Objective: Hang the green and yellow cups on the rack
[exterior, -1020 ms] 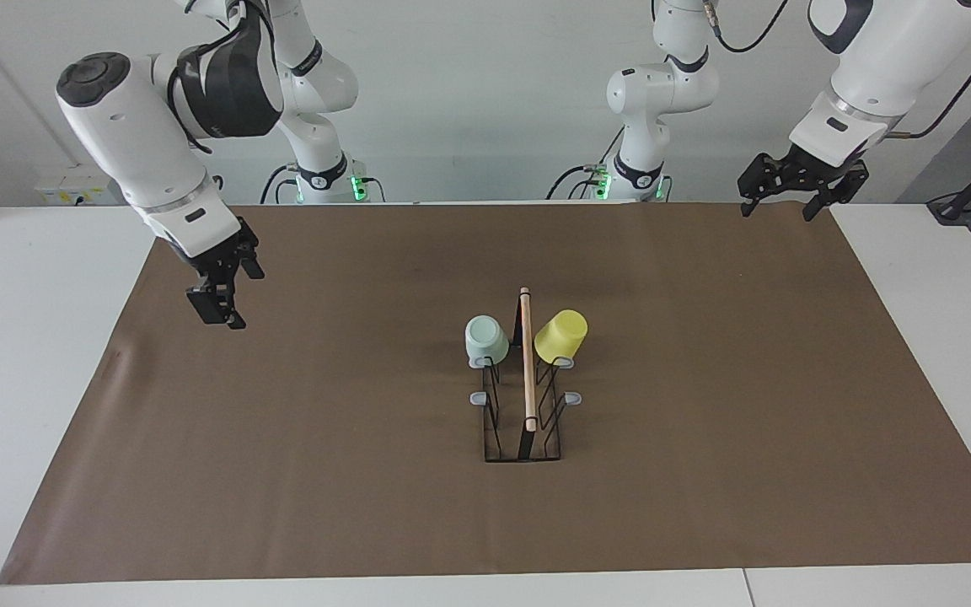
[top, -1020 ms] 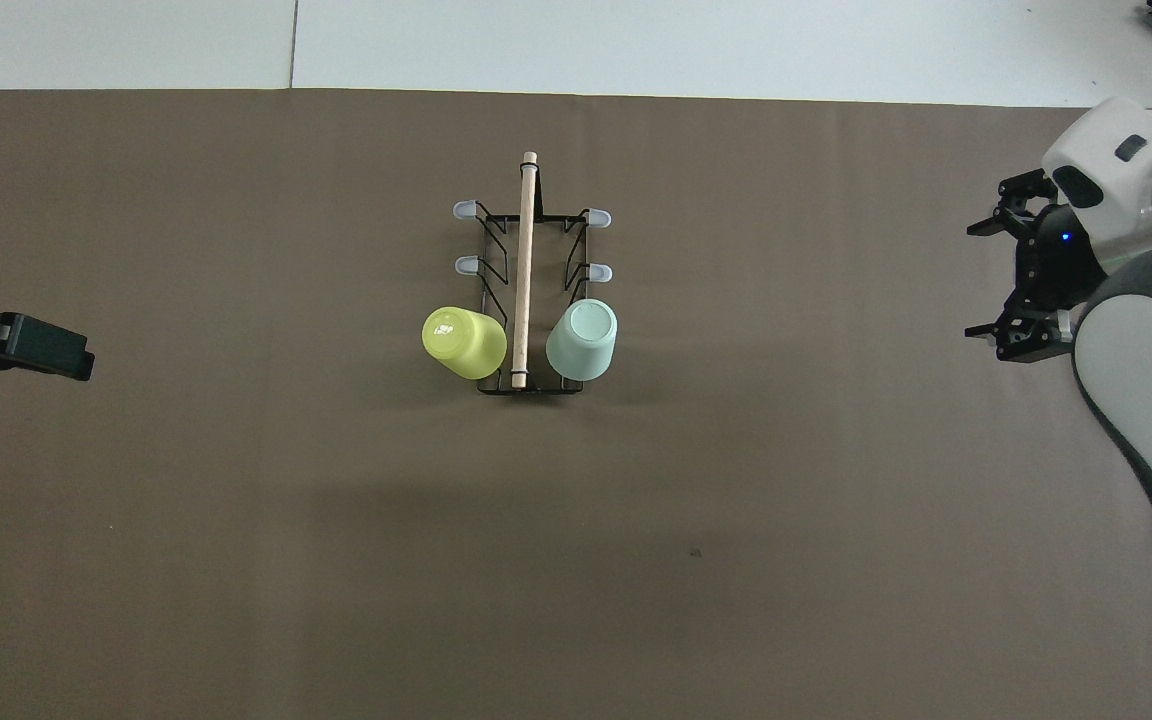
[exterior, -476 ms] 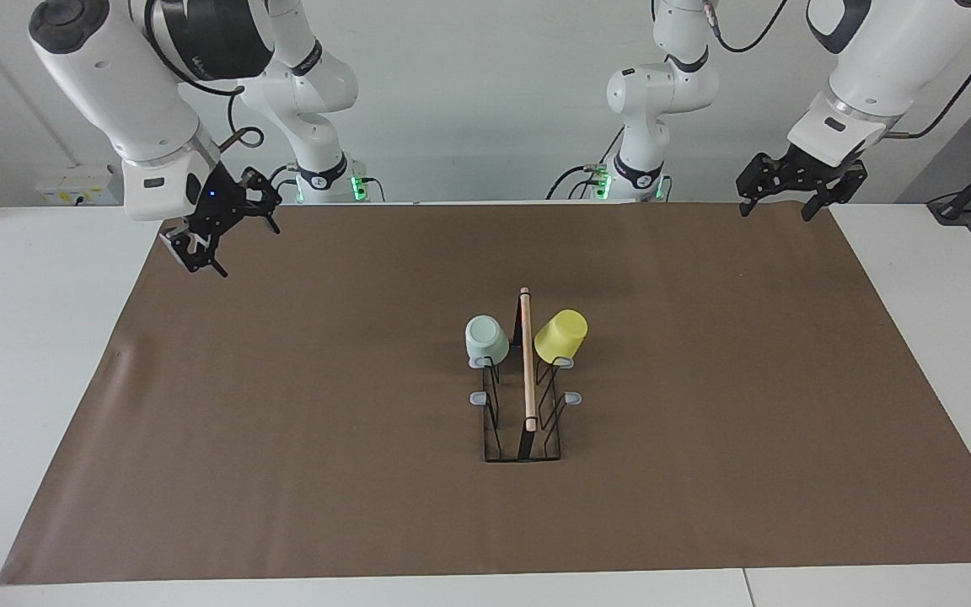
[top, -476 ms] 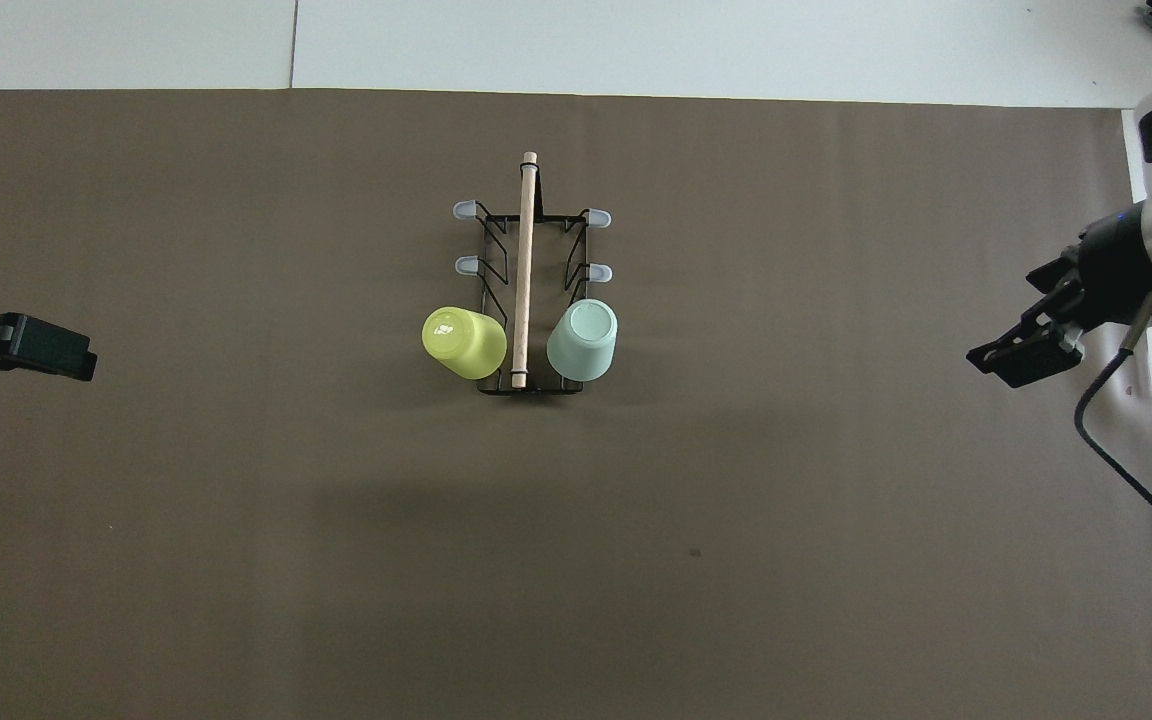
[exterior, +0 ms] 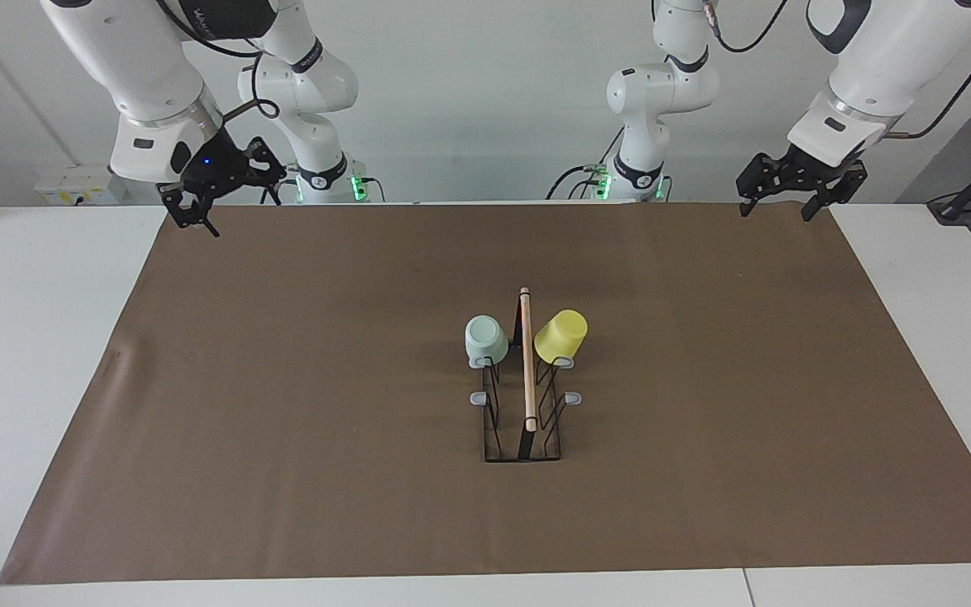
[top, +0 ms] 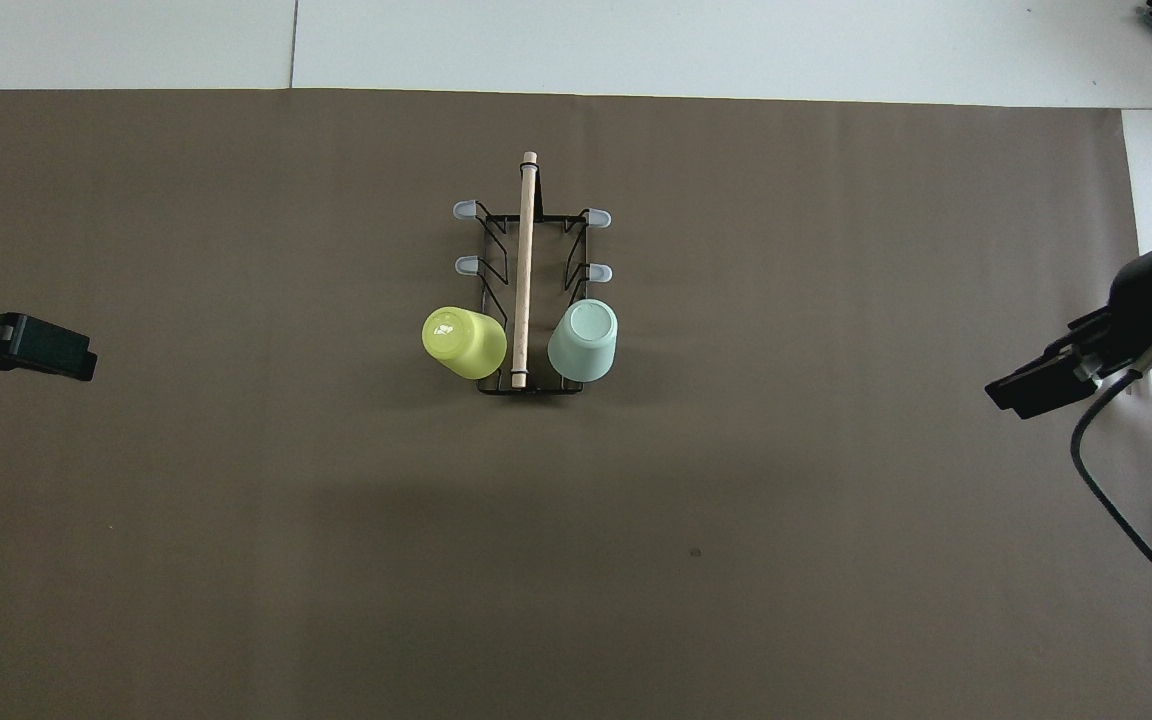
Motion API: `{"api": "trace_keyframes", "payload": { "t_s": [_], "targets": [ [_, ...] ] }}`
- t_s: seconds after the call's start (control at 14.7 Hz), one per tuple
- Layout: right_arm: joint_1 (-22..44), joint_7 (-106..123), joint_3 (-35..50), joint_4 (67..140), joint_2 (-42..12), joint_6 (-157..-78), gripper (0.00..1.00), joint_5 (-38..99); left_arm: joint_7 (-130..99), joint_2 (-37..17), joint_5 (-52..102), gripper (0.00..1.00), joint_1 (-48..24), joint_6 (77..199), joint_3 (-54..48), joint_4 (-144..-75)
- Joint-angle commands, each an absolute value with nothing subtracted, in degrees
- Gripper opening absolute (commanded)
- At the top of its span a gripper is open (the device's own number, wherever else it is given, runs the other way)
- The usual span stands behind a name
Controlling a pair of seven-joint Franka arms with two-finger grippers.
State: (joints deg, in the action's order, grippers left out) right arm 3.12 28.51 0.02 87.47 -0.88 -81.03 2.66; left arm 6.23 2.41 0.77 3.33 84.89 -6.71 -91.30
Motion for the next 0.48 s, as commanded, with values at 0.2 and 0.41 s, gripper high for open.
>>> {"api": "trace_keyframes", "payload": {
  "t_s": [0.2, 0.41],
  "targets": [
    [3.25, 26.90, -2.37, 89.74, 0.79, -84.29, 1.00, 0.79, 6.68, 3.43, 0.88, 1.00, 3.43, 84.46, -6.77, -92.29],
    [3.25, 21.38, -2.81, 88.86, 0.53, -84.20, 1.00, 0.79, 6.68, 3.43, 0.88, 1.00, 3.43, 84.46, -6.77, -92.29]
  ]
}}
